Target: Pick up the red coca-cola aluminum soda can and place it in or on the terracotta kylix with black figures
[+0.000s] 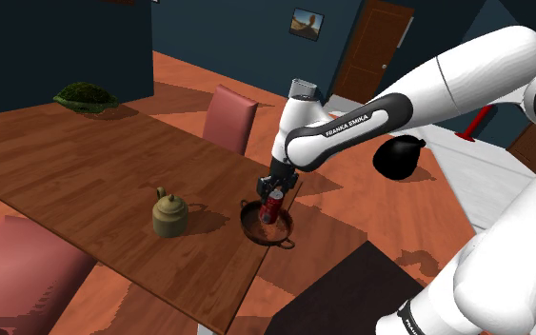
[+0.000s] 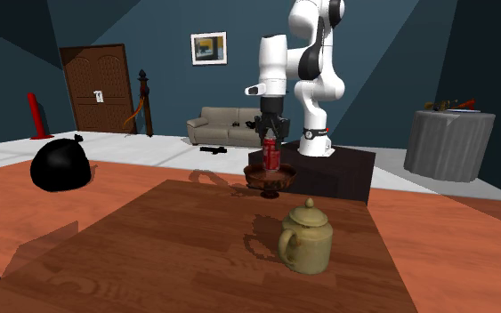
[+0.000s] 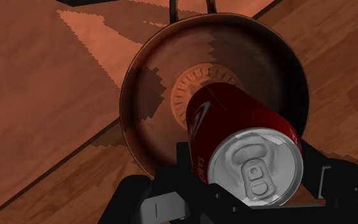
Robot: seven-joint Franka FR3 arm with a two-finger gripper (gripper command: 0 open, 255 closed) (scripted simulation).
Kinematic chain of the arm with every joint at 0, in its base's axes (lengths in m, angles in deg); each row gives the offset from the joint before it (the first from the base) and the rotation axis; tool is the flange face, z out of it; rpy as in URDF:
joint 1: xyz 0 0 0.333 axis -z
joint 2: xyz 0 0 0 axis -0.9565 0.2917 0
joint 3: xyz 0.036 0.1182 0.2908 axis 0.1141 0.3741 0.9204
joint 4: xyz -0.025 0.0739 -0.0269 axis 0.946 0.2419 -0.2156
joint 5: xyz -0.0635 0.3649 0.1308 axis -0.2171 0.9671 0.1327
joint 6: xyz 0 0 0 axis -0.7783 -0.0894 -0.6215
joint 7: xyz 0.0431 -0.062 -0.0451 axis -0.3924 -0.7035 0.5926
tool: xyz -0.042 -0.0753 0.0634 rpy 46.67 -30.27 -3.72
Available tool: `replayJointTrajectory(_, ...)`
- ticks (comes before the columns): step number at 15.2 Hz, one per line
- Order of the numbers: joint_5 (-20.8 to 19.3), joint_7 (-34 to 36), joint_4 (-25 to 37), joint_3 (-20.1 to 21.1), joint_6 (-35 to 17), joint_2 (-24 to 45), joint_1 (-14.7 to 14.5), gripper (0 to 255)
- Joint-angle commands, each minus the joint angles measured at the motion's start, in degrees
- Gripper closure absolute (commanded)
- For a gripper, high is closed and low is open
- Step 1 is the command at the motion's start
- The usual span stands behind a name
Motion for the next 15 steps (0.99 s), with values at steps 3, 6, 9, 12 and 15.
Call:
replayJointTrajectory(3, 0.0, 0.0, 0.0, 0.0, -0.1, 0.0, 0.0, 255)
replayJointTrajectory(6, 0.0, 0.0, 0.0, 0.0, -0.1, 0.0, 0.0, 0)
replayJointTrajectory(9, 0.0, 0.0, 0.0, 0.0, -0.1, 0.0, 0.0, 0)
replayJointTrajectory(12, 0.6, -0.5, 1.1, 0.1, 3.8, -2.8, 0.0, 0)
replayJointTrajectory(15, 1.1, -0.8, 2.4, 0.0, 7.3, -5.0, 0.0, 0)
